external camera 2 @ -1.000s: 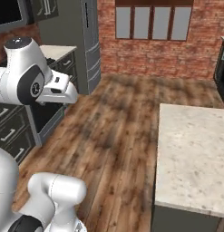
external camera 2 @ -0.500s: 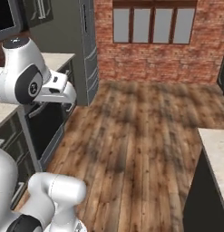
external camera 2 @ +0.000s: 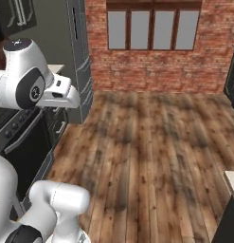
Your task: Get the candle and the liquor from the cabinet and move them to the dining counter.
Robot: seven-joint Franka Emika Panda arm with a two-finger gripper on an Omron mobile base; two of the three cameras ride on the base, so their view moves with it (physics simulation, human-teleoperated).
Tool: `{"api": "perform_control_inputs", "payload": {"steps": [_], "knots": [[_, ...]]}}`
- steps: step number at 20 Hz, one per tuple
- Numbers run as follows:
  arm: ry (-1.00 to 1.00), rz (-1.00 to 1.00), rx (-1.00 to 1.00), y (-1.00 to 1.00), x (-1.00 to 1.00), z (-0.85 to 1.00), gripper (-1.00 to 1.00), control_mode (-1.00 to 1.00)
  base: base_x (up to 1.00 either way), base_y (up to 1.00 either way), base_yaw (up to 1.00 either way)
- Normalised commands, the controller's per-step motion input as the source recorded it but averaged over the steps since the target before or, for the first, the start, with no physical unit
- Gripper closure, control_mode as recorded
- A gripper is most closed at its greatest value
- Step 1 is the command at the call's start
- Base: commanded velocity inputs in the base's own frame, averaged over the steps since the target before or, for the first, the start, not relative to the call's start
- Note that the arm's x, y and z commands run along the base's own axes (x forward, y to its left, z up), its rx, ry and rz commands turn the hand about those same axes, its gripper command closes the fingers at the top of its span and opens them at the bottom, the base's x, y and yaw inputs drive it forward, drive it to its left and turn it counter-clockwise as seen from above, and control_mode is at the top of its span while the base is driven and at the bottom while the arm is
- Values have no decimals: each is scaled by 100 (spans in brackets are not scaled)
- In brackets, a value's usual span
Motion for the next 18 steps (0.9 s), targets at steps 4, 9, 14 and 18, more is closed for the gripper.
{"api": "perform_control_inputs", "payload": {"steps": [4,9,14,18], "knots": [[0,0,0,0,0,0,-100,100,100,0,0],[0,0,0,0,0,0,-100,100,100,0,0],[0,0,0,0,0,0,-100,100,100,0,-5],[0,0,0,0,0,0,-100,100,100,0,-3]]}}
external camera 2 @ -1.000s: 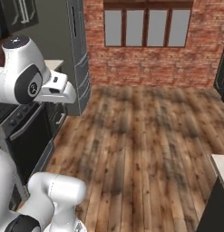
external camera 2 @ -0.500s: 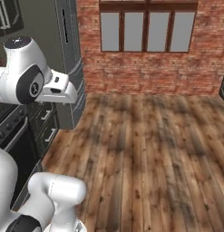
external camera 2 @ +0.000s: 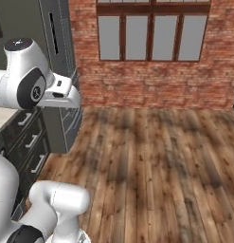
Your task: Get the candle and the liquor from the cabinet and move them to the dining counter.
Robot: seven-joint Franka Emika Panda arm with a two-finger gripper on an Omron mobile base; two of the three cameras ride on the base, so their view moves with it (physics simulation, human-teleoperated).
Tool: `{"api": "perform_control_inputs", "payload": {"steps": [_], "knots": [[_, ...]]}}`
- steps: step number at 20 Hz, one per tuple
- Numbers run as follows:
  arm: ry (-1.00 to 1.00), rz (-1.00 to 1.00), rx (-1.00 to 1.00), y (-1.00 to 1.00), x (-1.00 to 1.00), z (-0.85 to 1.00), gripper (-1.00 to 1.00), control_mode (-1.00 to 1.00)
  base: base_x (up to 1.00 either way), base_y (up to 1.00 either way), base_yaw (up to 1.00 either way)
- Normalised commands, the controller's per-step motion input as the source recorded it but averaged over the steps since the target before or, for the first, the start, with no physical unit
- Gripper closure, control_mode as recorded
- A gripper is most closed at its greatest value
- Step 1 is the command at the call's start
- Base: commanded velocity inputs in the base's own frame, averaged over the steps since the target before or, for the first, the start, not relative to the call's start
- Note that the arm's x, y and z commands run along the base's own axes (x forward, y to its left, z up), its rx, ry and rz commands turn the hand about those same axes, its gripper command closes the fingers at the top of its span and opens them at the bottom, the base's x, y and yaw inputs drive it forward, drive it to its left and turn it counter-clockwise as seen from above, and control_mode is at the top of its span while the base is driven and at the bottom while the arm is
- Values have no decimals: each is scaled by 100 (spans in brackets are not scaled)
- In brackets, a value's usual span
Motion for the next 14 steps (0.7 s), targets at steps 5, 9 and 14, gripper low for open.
{"api": "perform_control_inputs", "payload": {"steps": [5,9,14], "knots": [[0,0,0,0,0,0,-100,100,100,0,-2],[0,0,0,0,0,0,-100,100,100,0,-21],[0,0,0,0,0,0,-100,100,100,0,-42]]}}
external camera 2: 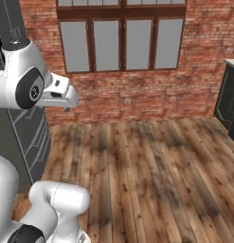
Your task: Get the candle and the liquor from the cabinet and move them to the dining counter.
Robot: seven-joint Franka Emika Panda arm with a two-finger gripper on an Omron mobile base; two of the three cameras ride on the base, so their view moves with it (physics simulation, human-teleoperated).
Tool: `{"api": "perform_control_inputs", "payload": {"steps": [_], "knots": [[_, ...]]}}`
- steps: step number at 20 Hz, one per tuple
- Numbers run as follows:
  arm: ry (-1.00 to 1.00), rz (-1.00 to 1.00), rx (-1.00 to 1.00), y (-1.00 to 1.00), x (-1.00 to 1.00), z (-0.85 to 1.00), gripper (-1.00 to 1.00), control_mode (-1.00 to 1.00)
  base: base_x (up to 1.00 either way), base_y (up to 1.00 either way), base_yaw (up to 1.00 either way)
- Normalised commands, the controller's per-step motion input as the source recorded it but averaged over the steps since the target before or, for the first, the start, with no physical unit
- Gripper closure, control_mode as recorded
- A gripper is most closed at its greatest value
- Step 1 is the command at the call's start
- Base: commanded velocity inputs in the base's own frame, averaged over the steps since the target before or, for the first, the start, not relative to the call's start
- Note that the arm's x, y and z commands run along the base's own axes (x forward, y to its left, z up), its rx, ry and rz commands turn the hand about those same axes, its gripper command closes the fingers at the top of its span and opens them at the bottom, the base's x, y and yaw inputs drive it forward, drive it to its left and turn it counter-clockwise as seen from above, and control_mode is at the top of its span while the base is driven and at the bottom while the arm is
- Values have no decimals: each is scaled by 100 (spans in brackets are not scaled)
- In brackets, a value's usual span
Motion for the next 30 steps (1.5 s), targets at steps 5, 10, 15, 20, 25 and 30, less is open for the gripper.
{"api": "perform_control_inputs", "payload": {"steps": [5,10,15,20,25,30], "knots": [[0,0,0,0,0,0,-100,100,100,-1,-44],[0,0,0,0,0,0,-100,100,100,-18,-38],[0,0,0,0,0,0,-100,100,100,-10,-41],[0,0,0,0,0,0,-100,100,100,2,-38],[0,0,0,0,0,0,-100,100,100,34,-36],[0,0,0,0,0,0,-100,100,100,68,-35]]}}
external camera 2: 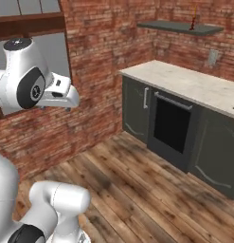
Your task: Get the candle and the liquor from the cabinet and move them to the dining counter.
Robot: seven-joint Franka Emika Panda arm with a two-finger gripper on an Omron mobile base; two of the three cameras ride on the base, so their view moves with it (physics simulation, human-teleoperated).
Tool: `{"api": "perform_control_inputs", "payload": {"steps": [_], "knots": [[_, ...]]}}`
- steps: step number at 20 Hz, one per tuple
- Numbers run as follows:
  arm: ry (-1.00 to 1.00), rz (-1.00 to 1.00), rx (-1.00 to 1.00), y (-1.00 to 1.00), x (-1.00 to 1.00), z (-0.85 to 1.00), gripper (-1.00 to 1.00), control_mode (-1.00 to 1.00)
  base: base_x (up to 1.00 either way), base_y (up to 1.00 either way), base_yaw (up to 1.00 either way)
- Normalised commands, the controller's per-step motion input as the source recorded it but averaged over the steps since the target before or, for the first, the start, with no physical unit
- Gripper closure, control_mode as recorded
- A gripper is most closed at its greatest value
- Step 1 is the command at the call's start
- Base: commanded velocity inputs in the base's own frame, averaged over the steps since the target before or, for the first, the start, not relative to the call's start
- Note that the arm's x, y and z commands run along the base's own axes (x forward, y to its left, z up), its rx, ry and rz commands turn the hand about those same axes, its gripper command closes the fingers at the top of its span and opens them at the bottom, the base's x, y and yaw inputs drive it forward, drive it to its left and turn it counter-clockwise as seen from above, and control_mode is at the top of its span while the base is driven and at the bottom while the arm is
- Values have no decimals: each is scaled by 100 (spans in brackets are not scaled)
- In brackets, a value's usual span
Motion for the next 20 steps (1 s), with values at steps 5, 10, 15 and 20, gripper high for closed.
{"api": "perform_control_inputs", "payload": {"steps": [5,10,15,20], "knots": [[0,0,0,0,0,0,-100,100,100,77,-39],[0,0,0,0,0,0,-100,100,100,60,-45],[0,0,0,0,0,0,-100,100,100,11,-52],[0,0,0,0,0,0,-100,100,100,4,-57]]}}
